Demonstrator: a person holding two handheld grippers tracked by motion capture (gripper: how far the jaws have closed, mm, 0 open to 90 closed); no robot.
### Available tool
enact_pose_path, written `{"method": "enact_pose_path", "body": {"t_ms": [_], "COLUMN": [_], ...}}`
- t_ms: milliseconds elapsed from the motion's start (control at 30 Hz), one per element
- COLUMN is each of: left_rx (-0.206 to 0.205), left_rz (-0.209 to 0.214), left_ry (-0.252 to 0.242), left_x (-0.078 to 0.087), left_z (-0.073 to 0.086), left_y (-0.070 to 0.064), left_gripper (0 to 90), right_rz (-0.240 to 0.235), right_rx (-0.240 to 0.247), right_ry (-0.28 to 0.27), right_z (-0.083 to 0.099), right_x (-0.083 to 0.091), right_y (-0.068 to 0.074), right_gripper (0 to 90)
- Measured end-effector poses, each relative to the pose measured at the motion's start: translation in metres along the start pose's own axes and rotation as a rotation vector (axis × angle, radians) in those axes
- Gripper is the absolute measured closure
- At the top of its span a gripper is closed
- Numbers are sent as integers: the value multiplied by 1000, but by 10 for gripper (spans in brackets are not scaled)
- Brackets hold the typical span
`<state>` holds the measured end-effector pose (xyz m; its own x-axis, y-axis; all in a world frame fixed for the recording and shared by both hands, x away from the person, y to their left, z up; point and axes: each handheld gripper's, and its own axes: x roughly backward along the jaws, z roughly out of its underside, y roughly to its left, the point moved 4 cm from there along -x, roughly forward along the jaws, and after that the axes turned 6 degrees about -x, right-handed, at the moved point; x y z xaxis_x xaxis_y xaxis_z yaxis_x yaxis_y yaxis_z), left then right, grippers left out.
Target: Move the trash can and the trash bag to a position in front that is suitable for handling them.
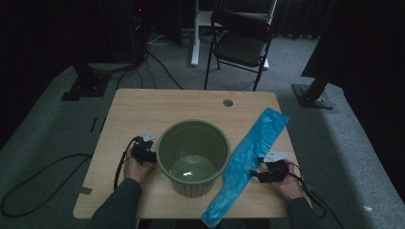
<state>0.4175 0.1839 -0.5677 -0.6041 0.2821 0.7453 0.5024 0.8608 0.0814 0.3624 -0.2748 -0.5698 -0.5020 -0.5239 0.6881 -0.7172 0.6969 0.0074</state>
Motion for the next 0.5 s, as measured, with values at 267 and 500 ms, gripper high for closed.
{"method": "enact_pose_path", "body": {"t_ms": [267, 500], "left_rx": [-31, -19], "left_rz": [34, 95], "left_ry": [16, 20], "left_x": [5, 15], "left_z": [0, -1], "left_y": [1, -1], "left_gripper": [440, 548], "right_rz": [-27, -56], "right_rx": [-157, -291], "right_ry": [-72, -130], "right_z": [-8, -16], "right_x": [17, 25], "right_y": [-4, -6], "right_gripper": [453, 463]}}
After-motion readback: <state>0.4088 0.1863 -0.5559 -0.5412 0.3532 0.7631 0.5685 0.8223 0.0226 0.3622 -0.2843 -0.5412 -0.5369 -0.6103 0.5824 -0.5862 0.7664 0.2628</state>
